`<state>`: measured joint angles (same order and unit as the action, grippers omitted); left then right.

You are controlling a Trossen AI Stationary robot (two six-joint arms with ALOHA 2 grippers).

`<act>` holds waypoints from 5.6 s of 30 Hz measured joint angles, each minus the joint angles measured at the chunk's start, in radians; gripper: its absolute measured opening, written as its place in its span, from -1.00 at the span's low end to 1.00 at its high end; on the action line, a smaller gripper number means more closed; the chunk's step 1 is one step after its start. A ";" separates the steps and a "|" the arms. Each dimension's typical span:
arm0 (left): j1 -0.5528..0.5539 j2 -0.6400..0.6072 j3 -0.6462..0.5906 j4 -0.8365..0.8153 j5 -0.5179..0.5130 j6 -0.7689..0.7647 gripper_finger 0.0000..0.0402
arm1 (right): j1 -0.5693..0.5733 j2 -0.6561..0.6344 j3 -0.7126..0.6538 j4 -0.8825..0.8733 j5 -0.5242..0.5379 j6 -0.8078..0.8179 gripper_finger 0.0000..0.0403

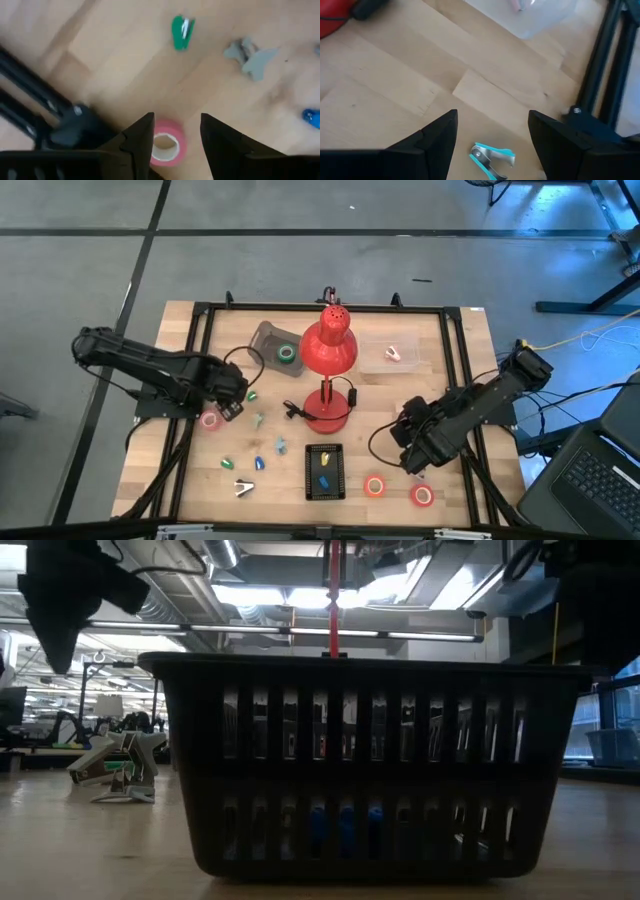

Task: Pick and place Stapler, Stapler remover, tape
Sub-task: Put the pink tape into the black transparent bin, then put the top right light blue staple remover into the transparent bin

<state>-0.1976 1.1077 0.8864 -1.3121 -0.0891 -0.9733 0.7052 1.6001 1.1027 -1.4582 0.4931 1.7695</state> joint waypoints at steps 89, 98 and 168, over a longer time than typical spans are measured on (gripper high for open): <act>-0.118 -0.003 -0.185 0.516 0.052 -0.033 -0.83 | 0.000 0.000 -0.029 0.167 0.040 -0.076 0.22; 0.232 0.017 -0.068 0.581 -0.065 0.340 -0.83 | 0.000 0.000 -0.029 0.168 0.057 -0.076 0.22; 0.461 0.094 0.245 0.315 0.133 0.630 0.08 | 0.000 0.001 -0.029 0.236 0.091 -0.073 0.22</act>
<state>0.2634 1.2016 1.1315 -0.9975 0.0437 -0.3431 0.7055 1.6012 1.0740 -1.2224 0.5843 1.6962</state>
